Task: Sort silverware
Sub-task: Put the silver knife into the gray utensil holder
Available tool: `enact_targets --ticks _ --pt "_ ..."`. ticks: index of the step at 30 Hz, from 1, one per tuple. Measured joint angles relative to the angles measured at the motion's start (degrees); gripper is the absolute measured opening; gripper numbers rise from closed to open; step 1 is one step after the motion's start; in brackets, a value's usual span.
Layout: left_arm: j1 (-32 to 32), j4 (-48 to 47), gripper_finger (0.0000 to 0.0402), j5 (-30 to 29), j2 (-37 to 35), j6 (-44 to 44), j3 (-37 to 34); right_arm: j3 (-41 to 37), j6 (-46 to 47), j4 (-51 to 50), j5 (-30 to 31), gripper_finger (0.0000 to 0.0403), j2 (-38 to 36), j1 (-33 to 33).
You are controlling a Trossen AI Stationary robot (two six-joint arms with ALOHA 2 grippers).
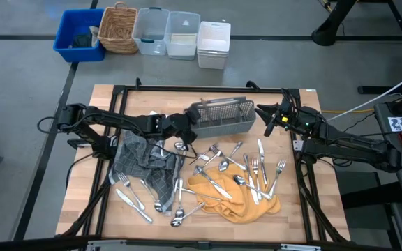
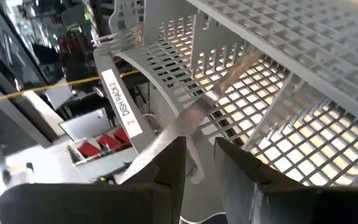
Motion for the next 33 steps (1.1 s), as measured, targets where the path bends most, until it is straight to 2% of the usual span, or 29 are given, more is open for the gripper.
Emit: enact_targets --ticks 10,20,26,33 --pt "-3.40 0.31 0.0074 -0.33 -2.17 -18.83 0.00 0.00 0.00 0.63 -0.59 0.0104 -0.04 0.02" --pt "-8.22 -1.98 0.0074 -4.32 -8.24 -41.24 0.00 0.00 -0.01 0.66 -0.63 0.0104 -0.04 0.00" --pt "-8.78 -11.39 0.0074 -4.45 -12.93 -60.47 0.00 1.69 -0.04 -0.75 -2.79 0.0104 0.00 0.04" --pt "-8.21 -32.44 0.0074 -4.41 -21.34 -81.28 0.00 9.38 -1.70 -8.38 -4.08 0.0104 0.52 0.04"
